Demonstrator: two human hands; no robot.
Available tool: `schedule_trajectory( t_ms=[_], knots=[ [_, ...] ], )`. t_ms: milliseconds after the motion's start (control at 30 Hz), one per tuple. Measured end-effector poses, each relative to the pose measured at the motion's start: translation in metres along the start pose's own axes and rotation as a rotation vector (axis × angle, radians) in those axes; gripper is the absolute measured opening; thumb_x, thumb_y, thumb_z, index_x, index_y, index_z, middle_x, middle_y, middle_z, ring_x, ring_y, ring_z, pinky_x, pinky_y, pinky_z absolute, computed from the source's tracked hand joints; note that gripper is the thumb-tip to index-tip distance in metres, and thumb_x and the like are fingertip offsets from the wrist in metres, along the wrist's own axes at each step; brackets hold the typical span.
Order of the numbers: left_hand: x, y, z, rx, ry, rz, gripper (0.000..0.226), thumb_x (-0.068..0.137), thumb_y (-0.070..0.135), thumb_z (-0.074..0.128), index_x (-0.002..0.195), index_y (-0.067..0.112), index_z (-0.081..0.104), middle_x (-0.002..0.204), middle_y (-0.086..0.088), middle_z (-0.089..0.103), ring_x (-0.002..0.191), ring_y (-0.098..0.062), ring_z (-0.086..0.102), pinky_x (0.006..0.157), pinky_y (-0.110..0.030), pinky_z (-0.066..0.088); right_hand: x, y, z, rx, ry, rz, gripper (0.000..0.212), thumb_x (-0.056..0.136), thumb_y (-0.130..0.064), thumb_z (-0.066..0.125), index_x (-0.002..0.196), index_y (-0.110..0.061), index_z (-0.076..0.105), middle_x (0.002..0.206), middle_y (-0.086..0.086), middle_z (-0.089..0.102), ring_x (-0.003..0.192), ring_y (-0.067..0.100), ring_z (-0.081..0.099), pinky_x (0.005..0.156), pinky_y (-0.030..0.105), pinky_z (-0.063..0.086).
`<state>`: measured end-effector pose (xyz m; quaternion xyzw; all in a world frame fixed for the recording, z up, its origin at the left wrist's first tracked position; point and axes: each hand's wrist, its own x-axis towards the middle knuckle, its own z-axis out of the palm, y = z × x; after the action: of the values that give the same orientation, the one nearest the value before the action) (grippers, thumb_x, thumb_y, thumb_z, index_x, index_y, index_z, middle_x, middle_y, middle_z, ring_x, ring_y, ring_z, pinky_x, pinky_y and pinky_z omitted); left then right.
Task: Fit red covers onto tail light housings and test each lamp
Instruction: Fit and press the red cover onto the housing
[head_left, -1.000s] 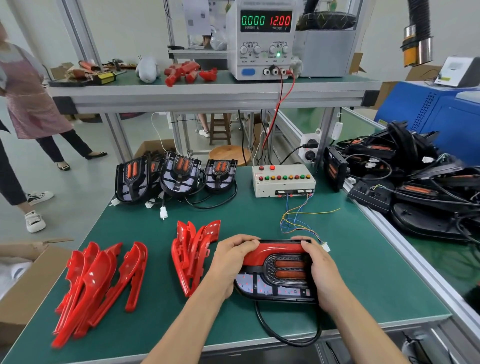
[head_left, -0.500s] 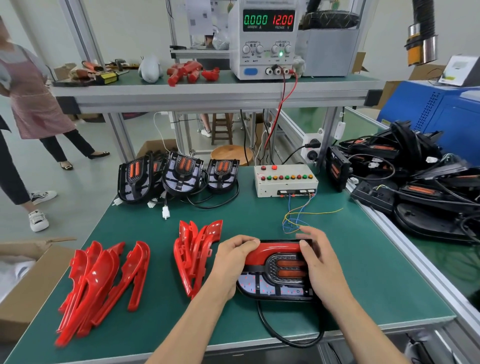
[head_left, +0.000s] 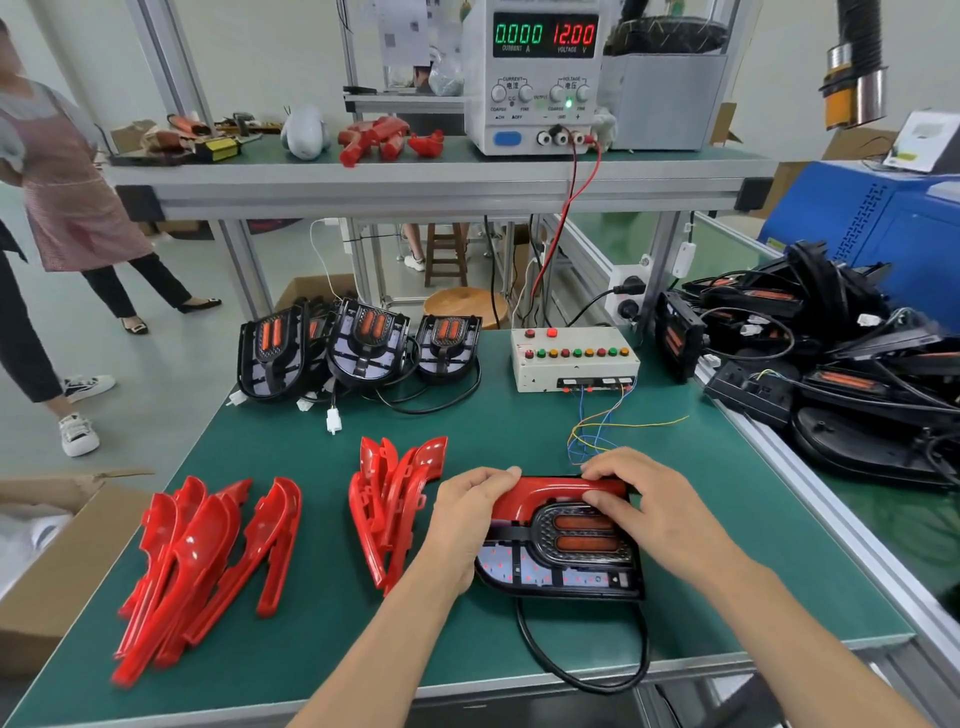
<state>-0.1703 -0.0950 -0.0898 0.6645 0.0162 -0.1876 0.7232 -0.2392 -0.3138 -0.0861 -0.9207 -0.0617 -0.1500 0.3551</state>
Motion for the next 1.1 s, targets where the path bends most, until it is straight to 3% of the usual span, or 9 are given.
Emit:
schedule_trajectory(
  t_ms=[200,467,700,833,933,1033,1100],
  knots=[
    [0.002,-0.003,0.001,0.040,-0.009,0.008,0.015,0.089,0.020,0.073,0.075,0.019,0.078,0.076,0.000,0.075,0.068,-0.010,0.068,0.066,-0.022,0.051,-0.004,0.006,0.004,0.056,-0.001,0.012,0.012,0.093,-0.025,0.073,0.101,-0.033,0.069,0.115,-0.025,0.065,0.112,0.003,0.061,0.092,0.012,0.042],
    [0.005,-0.009,0.001,0.048,0.011,0.057,0.013,0.093,0.024,0.074,0.084,0.017,0.079,0.078,0.001,0.077,0.068,-0.007,0.069,0.061,-0.016,0.053,-0.006,0.009,0.014,0.076,0.113,0.064,0.019,0.089,-0.020,0.078,0.099,-0.035,0.073,0.113,-0.027,0.067,0.110,-0.001,0.063,0.091,0.008,0.042],
    [0.007,-0.018,-0.002,0.097,-0.022,0.136,0.014,0.095,0.033,0.072,0.093,0.020,0.079,0.088,-0.001,0.079,0.080,-0.014,0.074,0.079,-0.030,0.060,-0.008,0.004,0.018,0.133,0.139,0.129,0.019,0.088,-0.019,0.078,0.099,-0.035,0.074,0.111,-0.026,0.068,0.110,-0.001,0.062,0.091,0.006,0.041],
    [0.008,-0.020,-0.003,0.100,-0.017,0.153,0.011,0.094,0.029,0.073,0.094,0.020,0.079,0.087,0.001,0.079,0.078,-0.011,0.073,0.070,-0.022,0.057,-0.009,0.001,0.025,0.333,0.193,0.223,0.025,0.085,-0.012,0.081,0.093,-0.035,0.077,0.108,-0.022,0.071,0.107,-0.001,0.064,0.088,0.004,0.042],
    [0.008,-0.021,-0.003,0.056,-0.015,0.145,0.008,0.093,0.023,0.074,0.090,0.019,0.079,0.084,-0.001,0.079,0.072,-0.009,0.072,0.064,-0.018,0.054,-0.014,0.000,0.032,0.476,0.230,0.306,0.027,0.087,-0.011,0.079,0.097,-0.036,0.077,0.111,-0.016,0.071,0.106,0.003,0.067,0.089,0.013,0.050],
    [0.008,-0.022,-0.004,0.065,-0.017,0.160,0.008,0.094,0.024,0.074,0.090,0.020,0.080,0.086,0.000,0.079,0.077,-0.011,0.072,0.073,-0.025,0.057,-0.019,-0.004,0.036,0.694,0.295,0.379,0.028,0.095,-0.015,0.070,0.112,-0.037,0.070,0.116,-0.009,0.072,0.103,0.009,0.070,0.079,0.021,0.058],
    [0.009,-0.023,-0.004,0.089,-0.011,0.175,0.009,0.094,0.025,0.073,0.090,0.021,0.080,0.088,0.002,0.079,0.082,-0.013,0.072,0.083,-0.031,0.059,-0.019,-0.008,0.038,0.783,0.328,0.446,0.026,0.098,-0.025,0.064,0.121,-0.036,0.068,0.117,-0.007,0.073,0.106,0.008,0.070,0.083,0.025,0.058]
  ],
)
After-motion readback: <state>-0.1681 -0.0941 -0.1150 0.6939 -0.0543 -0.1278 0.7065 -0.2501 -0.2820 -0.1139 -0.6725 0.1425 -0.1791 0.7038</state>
